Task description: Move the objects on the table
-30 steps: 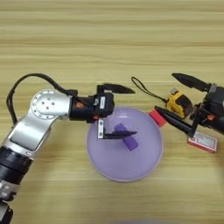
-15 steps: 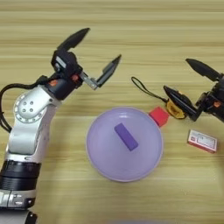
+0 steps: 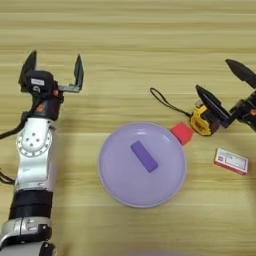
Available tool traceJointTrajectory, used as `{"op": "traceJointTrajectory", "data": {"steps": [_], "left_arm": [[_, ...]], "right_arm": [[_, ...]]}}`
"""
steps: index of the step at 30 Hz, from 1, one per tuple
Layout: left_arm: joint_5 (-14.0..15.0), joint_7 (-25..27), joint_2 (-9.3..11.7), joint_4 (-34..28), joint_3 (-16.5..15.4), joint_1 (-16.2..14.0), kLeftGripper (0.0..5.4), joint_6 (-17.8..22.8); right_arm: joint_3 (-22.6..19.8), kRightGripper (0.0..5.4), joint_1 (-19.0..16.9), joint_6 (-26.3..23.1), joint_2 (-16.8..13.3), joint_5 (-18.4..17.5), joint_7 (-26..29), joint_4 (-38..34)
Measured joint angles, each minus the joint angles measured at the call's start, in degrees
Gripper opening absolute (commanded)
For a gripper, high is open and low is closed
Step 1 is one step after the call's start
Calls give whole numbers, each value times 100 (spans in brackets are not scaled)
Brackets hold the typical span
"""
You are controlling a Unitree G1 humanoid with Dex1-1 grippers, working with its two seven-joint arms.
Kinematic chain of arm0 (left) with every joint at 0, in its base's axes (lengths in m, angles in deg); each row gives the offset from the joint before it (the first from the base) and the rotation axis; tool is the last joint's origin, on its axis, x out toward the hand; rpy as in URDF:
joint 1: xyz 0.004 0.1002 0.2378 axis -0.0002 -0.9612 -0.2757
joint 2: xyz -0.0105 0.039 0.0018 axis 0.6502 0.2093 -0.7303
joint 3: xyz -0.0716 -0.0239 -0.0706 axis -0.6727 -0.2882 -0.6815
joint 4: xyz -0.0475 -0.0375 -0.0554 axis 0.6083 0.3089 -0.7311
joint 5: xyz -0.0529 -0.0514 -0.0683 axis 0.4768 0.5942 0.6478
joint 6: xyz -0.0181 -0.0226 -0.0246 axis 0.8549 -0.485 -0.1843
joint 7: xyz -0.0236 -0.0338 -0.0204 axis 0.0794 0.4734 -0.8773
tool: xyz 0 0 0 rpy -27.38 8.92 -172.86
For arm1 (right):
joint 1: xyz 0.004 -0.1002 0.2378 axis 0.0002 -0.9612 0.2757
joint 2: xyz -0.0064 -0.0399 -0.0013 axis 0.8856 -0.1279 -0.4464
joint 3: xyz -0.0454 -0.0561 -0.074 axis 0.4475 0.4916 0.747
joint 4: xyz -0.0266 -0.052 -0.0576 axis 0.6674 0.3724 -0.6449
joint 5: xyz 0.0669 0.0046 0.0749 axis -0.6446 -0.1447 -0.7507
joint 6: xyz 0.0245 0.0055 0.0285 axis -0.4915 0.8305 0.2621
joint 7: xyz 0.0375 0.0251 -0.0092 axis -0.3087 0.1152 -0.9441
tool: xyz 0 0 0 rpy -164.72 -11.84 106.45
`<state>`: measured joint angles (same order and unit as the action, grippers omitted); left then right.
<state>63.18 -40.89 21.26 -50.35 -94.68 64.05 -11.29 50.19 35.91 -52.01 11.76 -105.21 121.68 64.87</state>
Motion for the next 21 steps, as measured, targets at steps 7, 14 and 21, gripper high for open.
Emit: {"op": "traceJointTrajectory", "data": {"steps": [7,14,21], "left_arm": [[-110,-231,-98,1025,46,94,540,-450],[-300,-393,-91,1795,94,318,540,-961],[-308,-476,-85,2073,95,501,540,-1184]], "right_arm": [[-66,538,7,100,-145,107,65,75],[19,538,-227,241,-649,383,606,235],[-41,538,-496,61,-1233,224,1393,459]]}}
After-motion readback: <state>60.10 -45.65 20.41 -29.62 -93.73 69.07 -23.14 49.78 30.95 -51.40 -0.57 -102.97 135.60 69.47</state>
